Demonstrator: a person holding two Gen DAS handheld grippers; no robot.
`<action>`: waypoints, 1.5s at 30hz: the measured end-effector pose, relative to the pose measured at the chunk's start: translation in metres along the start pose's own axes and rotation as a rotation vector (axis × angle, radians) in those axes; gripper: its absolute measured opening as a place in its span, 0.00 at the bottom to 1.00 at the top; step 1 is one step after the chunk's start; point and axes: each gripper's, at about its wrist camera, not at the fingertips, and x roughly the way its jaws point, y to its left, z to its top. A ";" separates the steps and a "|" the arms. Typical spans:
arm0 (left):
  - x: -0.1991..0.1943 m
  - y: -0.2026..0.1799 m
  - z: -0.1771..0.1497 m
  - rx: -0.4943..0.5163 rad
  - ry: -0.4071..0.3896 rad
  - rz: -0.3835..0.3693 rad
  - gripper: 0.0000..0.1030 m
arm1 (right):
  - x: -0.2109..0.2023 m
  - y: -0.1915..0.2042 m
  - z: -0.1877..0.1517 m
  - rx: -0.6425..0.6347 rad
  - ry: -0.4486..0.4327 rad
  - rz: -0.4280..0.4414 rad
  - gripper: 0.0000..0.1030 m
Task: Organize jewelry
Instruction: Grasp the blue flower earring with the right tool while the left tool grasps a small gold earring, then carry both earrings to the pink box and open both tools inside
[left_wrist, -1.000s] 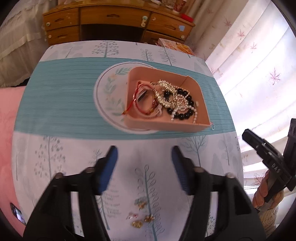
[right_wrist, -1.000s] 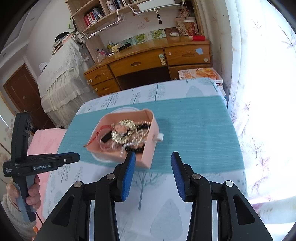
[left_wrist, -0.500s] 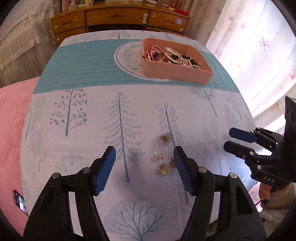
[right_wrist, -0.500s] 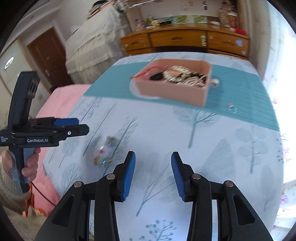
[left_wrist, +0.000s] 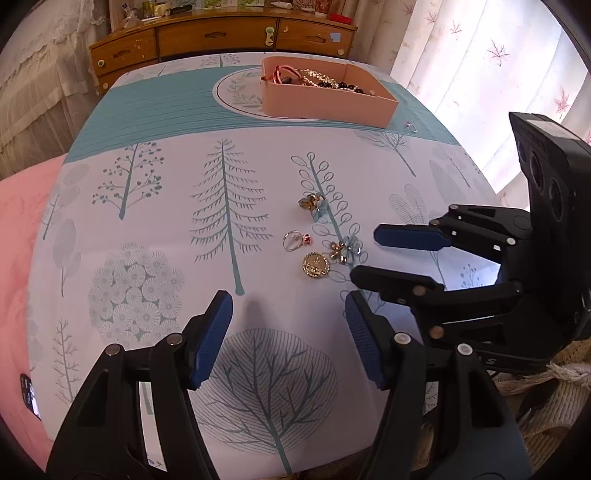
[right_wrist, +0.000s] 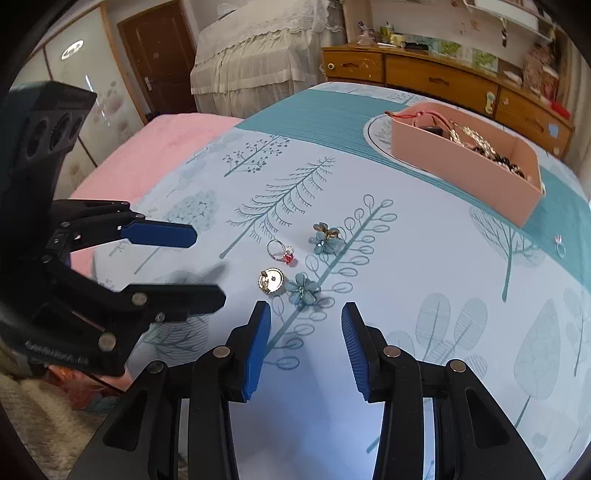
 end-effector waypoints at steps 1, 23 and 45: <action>0.001 0.002 0.000 -0.008 0.000 -0.005 0.57 | 0.004 0.002 0.002 -0.007 0.002 -0.001 0.39; 0.043 -0.005 0.068 0.165 0.034 -0.051 0.51 | 0.011 -0.040 0.000 0.137 -0.046 -0.065 0.19; 0.071 -0.019 0.076 0.181 0.058 -0.065 0.16 | 0.000 -0.052 -0.014 0.195 -0.065 -0.053 0.19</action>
